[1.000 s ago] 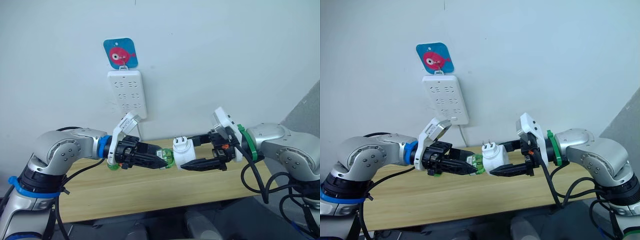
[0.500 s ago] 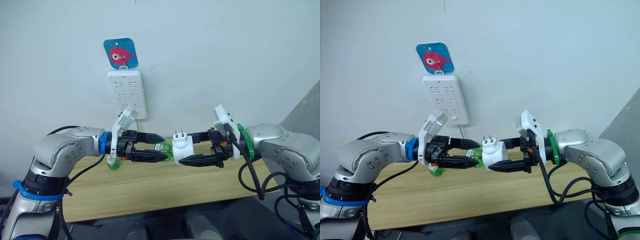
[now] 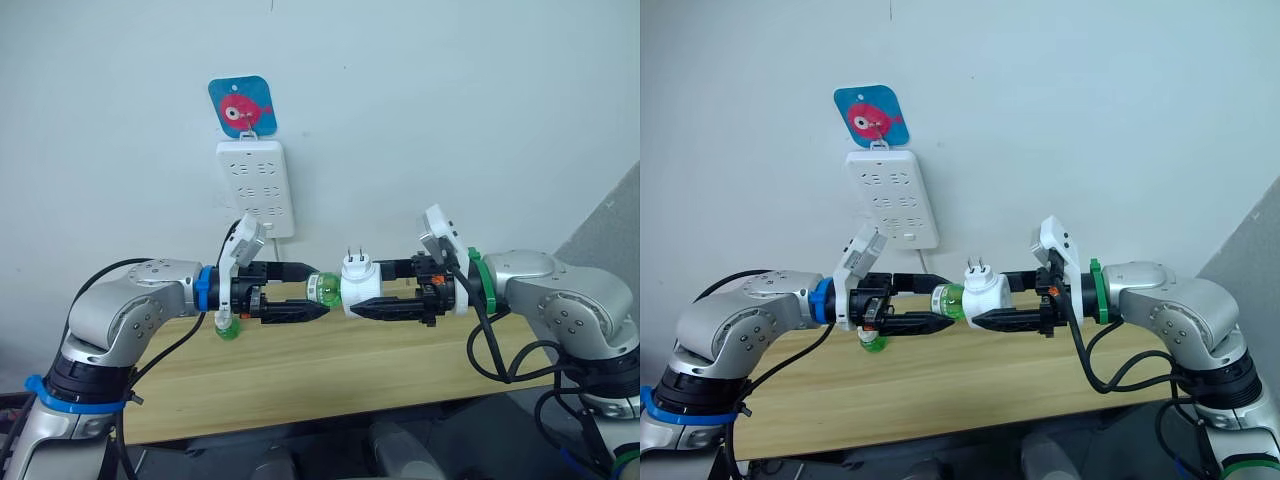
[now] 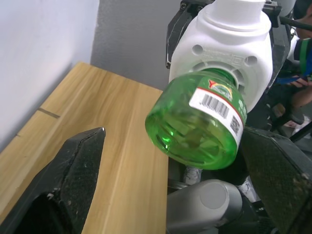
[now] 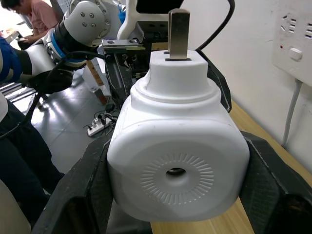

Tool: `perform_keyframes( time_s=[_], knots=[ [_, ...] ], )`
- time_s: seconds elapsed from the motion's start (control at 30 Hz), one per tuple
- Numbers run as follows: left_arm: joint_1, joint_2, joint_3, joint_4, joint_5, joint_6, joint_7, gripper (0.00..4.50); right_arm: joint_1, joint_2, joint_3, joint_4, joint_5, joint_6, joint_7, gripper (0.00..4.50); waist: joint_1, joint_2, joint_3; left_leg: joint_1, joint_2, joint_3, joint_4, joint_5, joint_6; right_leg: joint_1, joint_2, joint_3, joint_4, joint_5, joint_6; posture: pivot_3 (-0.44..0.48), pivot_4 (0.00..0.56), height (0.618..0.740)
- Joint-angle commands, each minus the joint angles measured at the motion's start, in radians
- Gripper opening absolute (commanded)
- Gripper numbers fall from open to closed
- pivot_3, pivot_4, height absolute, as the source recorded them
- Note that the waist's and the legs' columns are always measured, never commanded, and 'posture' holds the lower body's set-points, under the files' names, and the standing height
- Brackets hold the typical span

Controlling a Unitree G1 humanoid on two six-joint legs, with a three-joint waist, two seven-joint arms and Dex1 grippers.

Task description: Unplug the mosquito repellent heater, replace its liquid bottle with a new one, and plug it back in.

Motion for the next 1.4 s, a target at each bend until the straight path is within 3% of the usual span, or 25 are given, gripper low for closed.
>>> perform_keyframes(
  time_s=[0.03,0.23,0.5,0.67,1.4],
  knots=[
    [-0.006,0.017,0.047,0.008,0.021,-0.048,-0.012,4.5,-0.011,0.006,-0.037,-0.009,0.02,0.001,-0.002,3.0,0.0,0.0,0.0,0.0,0.0,0.0,0.0,0.0,0.0,0.0,0.0,0.0,0.0,0.0,0.0,-0.132,0.065,0.74],
    [0.017,0.004,0.057,-0.001,0.082,-0.18,-0.038,4.5,-0.003,0.018,-0.053,-0.004,0.039,0.023,-0.022,3.0,-0.001,0.0,0.0,0.0,0.0,0.0,0.0,0.0,0.0,0.0,0.0,0.0,0.0,0.0,0.0,-0.134,0.065,0.74],
    [0.106,-0.009,0.041,-0.011,0.243,-0.522,-0.133,4.5,-0.008,0.037,-0.088,0.019,0.085,0.078,-0.053,3.0,0.0,0.0,0.0,0.0,0.0,0.001,0.0,0.0,0.0,0.0,0.0,0.001,0.0,0.0,0.0,-0.135,0.069,0.74],
    [0.137,-0.011,0.044,0.0,0.272,-0.602,-0.16,4.5,-0.008,0.037,-0.099,0.023,0.102,0.098,-0.059,3.0,-0.001,0.0,0.0,0.0,0.0,0.001,0.0,0.0,0.0,0.0,0.0,0.001,0.0,0.0,0.0,-0.131,0.071,0.74],
    [0.048,-0.188,-0.033,0.159,0.405,-1.02,-0.203,4.5,-0.018,0.037,-0.085,0.012,0.109,0.113,-0.035,3.0,-0.002,0.0,0.0,0.0,0.0,0.001,0.0,0.0,0.0,0.0,0.0,0.001,0.0,0.0,0.0,-0.144,0.071,0.74]
  ],
)
